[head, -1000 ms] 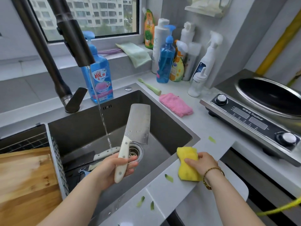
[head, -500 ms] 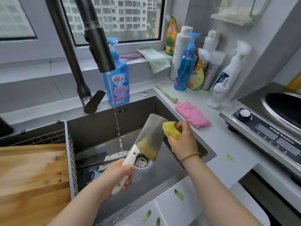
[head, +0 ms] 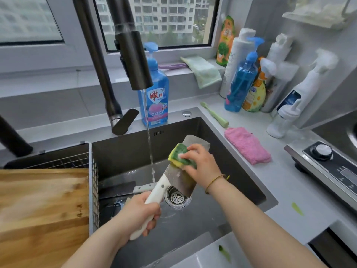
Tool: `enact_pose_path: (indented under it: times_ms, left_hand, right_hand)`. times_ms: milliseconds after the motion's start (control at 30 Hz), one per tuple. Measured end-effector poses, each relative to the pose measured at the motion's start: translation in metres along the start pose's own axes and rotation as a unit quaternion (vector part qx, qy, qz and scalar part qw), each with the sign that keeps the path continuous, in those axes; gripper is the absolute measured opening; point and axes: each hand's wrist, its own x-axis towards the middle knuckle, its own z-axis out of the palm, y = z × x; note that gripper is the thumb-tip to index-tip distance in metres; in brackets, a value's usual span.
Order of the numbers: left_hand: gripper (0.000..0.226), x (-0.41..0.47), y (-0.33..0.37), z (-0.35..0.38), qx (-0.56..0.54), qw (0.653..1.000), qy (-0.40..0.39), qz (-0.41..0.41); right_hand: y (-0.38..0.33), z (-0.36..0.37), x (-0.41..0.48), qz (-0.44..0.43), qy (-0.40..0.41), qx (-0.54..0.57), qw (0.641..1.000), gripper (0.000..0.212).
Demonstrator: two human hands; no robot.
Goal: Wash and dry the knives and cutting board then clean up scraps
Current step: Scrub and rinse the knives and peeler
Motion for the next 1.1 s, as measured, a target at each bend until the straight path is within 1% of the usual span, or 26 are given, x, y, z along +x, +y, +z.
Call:
enact_pose_path:
  times_ms: [33,67,133,167,200,267,333,367,433,500,533,567,667,700,733,767,833,867,900,933,1000,1033,1100]
  left_hand:
    - [0.050,0.000,-0.001,0.000,0.010,1.000,-0.004,0.000]
    - [0.051,0.000,0.000,0.000,0.019,1.000,-0.009,-0.002]
    - [0.040,0.001,0.004,0.001,0.024,1.000,-0.016,-0.003]
    - [0.035,0.002,0.006,0.001,0.024,1.000,-0.016,-0.002]
    - [0.034,0.002,0.008,0.001,0.022,1.000,-0.015,-0.001]
    - [0.038,0.004,0.008,-0.001,0.019,1.000,-0.010,0.003]
    - [0.034,0.005,0.008,-0.002,0.020,1.000,-0.005,0.007]
    - [0.026,0.006,0.008,-0.002,0.021,1.000,-0.004,0.005]
    - [0.007,0.007,0.007,0.000,0.021,1.000,-0.001,0.001]
    - [0.010,0.006,0.006,0.002,0.008,1.000,-0.001,-0.002]
    - [0.011,0.006,0.007,0.003,-0.005,1.000,0.002,-0.004]
    - [0.018,0.006,0.006,0.004,-0.025,1.000,0.008,-0.011]
    - [0.039,0.008,0.007,0.002,-0.088,0.995,0.020,-0.037]
    - [0.041,0.007,0.007,0.002,-0.098,0.994,0.015,-0.036]
    - [0.040,0.006,0.007,0.002,-0.104,0.994,0.010,-0.033]
    - [0.037,0.006,0.007,0.003,-0.102,0.994,0.010,-0.024]
    - [0.029,0.004,0.006,0.005,-0.079,0.997,0.011,-0.007]
    - [0.024,0.002,0.007,0.007,-0.067,0.998,0.008,0.003]
    - [0.017,0.002,0.006,0.009,-0.063,0.998,-0.003,0.015]
    - [0.011,0.000,0.008,0.011,-0.067,0.997,-0.017,0.017]
    - [0.038,-0.001,0.007,0.010,-0.077,0.996,-0.044,0.010]
    - [0.046,-0.002,0.006,0.009,-0.066,0.996,-0.050,0.009]
    - [0.047,-0.005,0.007,0.004,-0.026,0.999,-0.043,0.010]
  right_hand:
    - [0.008,-0.005,0.009,0.041,0.013,0.028,0.999,0.026]
    - [0.016,-0.009,0.018,0.084,0.033,0.044,0.995,0.027]
    - [0.022,-0.019,0.029,0.141,0.059,0.073,0.986,0.028]
    - [0.019,-0.019,0.028,0.145,0.057,0.075,0.985,0.028]
    - [0.016,-0.017,0.025,0.132,0.043,0.072,0.988,0.029]
    - [0.006,-0.006,0.010,0.065,0.002,0.070,0.995,0.027]
    - [-0.001,0.003,-0.001,0.010,-0.029,0.062,0.998,0.026]
    - [0.001,0.003,0.001,0.018,-0.026,0.067,0.997,0.026]
    - [0.013,-0.002,0.015,0.093,0.018,0.093,0.991,0.027]
    - [0.018,-0.009,0.022,0.165,0.069,0.095,0.979,0.027]
    - [0.017,-0.007,0.020,0.167,0.079,0.084,0.979,0.027]
    - [0.013,-0.003,0.015,0.144,0.071,0.076,0.984,0.027]
    - [-0.005,0.010,-0.010,0.027,0.014,0.072,0.997,0.026]
    - [-0.005,0.010,-0.011,0.014,0.013,0.073,0.997,0.025]
    - [-0.001,0.007,-0.006,0.027,0.030,0.081,0.996,0.025]
    - [0.005,0.001,0.002,0.063,0.059,0.095,0.992,0.025]
    - [0.016,-0.013,0.017,0.173,0.111,0.130,0.970,0.028]
    - [0.020,-0.017,0.021,0.224,0.125,0.156,0.954,0.030]
    - [0.023,-0.017,0.022,0.256,0.126,0.189,0.939,0.031]
    - [0.021,-0.014,0.021,0.271,0.118,0.227,0.928,0.032]
    - [0.009,-0.005,0.013,0.275,0.097,0.303,0.907,0.030]
    - [0.001,0.002,0.009,0.268,0.085,0.334,0.900,0.028]
    - [-0.009,0.013,0.004,0.249,0.060,0.380,0.889,0.022]
